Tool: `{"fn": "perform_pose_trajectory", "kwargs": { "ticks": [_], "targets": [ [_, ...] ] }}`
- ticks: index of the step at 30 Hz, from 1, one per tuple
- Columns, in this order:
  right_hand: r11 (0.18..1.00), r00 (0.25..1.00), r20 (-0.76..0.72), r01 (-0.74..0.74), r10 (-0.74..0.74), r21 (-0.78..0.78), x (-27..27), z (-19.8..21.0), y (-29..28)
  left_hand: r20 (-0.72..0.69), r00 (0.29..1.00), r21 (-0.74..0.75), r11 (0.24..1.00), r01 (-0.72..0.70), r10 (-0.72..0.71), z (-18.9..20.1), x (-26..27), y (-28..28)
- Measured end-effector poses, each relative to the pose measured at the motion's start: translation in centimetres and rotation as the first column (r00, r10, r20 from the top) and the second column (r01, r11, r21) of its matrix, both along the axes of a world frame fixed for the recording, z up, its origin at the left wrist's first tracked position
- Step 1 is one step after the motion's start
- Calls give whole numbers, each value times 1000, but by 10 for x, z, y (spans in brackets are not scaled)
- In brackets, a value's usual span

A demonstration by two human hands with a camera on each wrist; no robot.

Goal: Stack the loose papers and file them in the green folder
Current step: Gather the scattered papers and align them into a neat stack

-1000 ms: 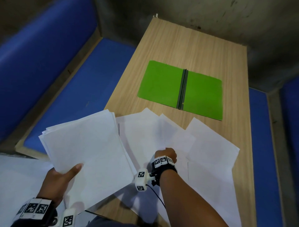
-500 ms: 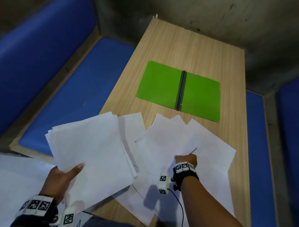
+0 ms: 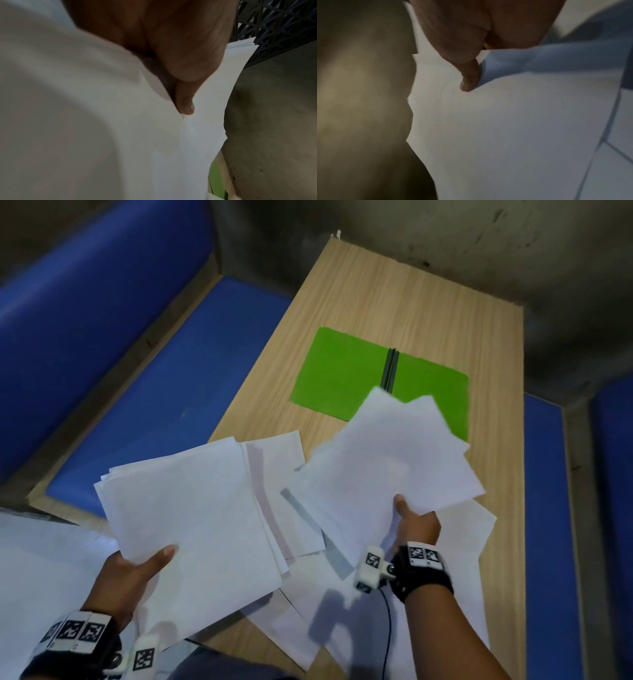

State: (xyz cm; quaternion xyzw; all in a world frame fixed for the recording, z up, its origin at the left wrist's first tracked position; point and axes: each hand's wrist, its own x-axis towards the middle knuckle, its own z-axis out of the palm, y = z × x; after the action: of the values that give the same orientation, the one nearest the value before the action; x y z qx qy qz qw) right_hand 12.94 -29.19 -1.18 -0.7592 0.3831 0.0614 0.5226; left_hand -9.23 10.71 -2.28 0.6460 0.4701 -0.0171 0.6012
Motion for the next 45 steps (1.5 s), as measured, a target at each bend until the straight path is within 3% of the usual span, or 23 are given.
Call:
{"fn": "perform_pose_trajectory", "kwargs": {
  "ticks": [5, 9, 10, 13, 17, 18, 20, 26, 31, 33, 36, 39, 45],
  "targets": [
    [992, 985, 124, -125, 121, 25, -5, 29, -56, 3, 1000, 6, 1000, -5, 5, -9, -5, -1],
    [907, 907, -35, -421, 420, -20, -27, 21, -78, 8, 1000, 8, 1000, -9, 9, -12, -6, -9],
    [847, 845, -77, -531, 529, -10, -35, 15, -76, 5, 1000, 14, 1000, -1, 1, -11, -6, -13],
    [540, 552, -300, -832, 778, -129, -63, -8, -63, -11, 1000, 32, 999, 15, -15, -10, -7, -19],
    [258, 391, -435, -906, 811, -335, -91, -29, -44, -33, 999, 49, 998, 34, -32, -5, -10, -29],
    [234, 384, -441, -904, 811, -357, -96, -29, -38, -40, 998, 52, 998, 40, -38, -4, -11, -31],
    [256, 406, -422, -893, 811, -369, -101, -33, -30, -62, 997, 54, 997, 50, -46, -5, -13, -34],
    [433, 490, -414, -871, 767, -230, -103, -30, -29, -100, 994, 71, 996, 61, -54, -8, -18, -40],
    [673, 697, -352, -709, 625, -209, -98, -18, -82, -107, 993, 110, 992, 62, -50, -5, -21, -44],
    [727, 767, -394, -626, 507, -283, -102, -17, -115, -102, 994, 125, 990, 61, -48, -4, -22, -47],
    [701, 748, -595, -592, 295, -397, -114, -19, -161, -93, 995, 127, 991, 51, -39, -5, -22, -52],
    [715, 695, -686, -590, 214, -375, -128, -20, -183, -103, 993, 117, 991, 66, -54, -5, -23, -56],
    [880, 817, -549, -382, 179, -282, -140, -34, -197, -75, 991, 73, 990, 117, -111, 4, -11, -70]
  ]
}}
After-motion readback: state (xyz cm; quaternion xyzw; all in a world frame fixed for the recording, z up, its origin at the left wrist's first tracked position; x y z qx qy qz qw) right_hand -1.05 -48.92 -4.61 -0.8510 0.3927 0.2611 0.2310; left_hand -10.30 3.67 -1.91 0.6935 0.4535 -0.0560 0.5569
